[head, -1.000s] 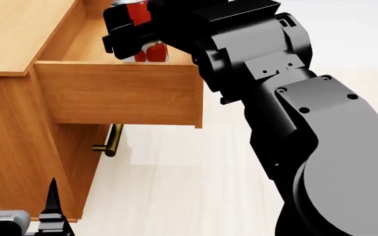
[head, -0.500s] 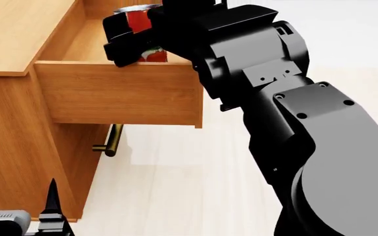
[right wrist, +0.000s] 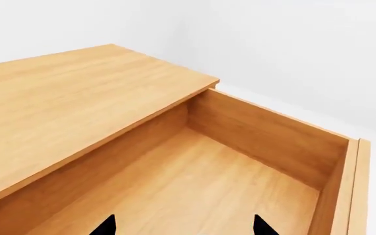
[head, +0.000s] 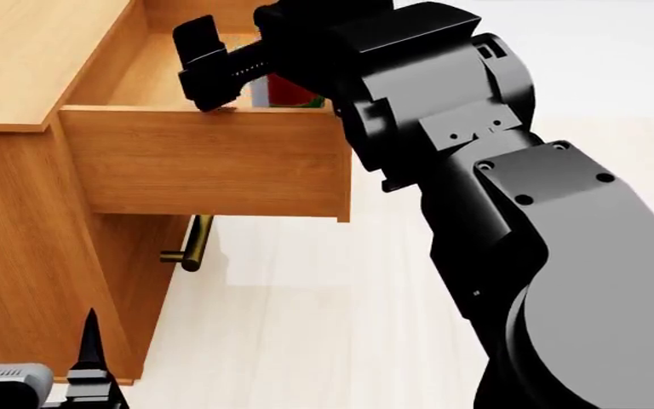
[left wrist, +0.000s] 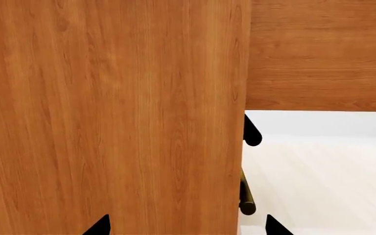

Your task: Put the ketchup in the top drawer of the cabinet.

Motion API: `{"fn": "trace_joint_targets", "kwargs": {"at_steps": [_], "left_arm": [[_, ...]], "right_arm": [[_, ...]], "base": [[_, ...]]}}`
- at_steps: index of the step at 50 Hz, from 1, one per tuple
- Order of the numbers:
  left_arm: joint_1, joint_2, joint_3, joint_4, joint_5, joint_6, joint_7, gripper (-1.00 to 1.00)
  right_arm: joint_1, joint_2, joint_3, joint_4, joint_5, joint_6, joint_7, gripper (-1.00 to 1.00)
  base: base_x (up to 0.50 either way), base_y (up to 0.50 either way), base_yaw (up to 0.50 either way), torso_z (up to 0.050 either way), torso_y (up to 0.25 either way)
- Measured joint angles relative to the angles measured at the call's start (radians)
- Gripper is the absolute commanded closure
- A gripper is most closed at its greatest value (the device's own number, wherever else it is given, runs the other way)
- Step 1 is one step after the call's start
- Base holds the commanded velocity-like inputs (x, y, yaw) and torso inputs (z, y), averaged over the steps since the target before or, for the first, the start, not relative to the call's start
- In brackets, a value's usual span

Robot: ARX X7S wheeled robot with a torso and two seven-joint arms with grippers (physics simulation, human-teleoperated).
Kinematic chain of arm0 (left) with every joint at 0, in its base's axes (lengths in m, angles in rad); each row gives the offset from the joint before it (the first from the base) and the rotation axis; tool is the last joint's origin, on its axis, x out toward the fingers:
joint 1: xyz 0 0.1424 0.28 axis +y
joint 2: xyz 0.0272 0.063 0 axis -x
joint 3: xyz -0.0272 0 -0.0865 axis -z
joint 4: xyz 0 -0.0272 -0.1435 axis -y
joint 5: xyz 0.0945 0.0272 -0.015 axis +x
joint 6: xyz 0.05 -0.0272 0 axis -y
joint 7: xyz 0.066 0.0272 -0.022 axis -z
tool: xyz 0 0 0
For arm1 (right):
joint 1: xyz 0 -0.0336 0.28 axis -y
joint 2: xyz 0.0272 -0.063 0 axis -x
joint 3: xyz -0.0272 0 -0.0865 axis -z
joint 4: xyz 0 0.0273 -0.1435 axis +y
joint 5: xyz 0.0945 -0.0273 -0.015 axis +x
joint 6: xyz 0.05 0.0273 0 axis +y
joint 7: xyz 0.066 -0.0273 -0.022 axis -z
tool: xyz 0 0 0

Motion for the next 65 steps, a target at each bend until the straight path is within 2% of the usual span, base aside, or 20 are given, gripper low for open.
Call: {"fn": "trace_joint_targets", "kwargs": {"at_steps": [24,49,54,65], "left_arm": [[-0.003,-0.002,0.007,-0.003,-0.002,0.001,-0.003,-1.00],[-0.007,-0.021,0.013,0.059,-0.002,-0.025,-0.020,-1.00],[-0.007,-0.030,0.013,0.089,0.001,-0.033,-0.026,-1.00],[-0.013,-0.053,0.017,0.180,0.010,-0.060,-0.041,-1.00]], "right_arm": [[0.034,0.000,-0.011,0.025,0.096,-0.236,0.059,-1.00],[0.118,0.003,-0.012,0.030,0.135,-0.322,0.123,-1.00],[0.132,0.070,-0.002,-0.094,0.133,-0.367,0.214,-1.00],[0.168,0.324,0.000,-0.569,0.055,-0.477,0.513,-1.00]], "base": [[0.00,0.00,0.00,0.000,0.000],[0.00,0.00,0.00,0.000,0.000],[0.00,0.00,0.00,0.000,0.000],[0.00,0.00,0.00,0.000,0.000]]}}
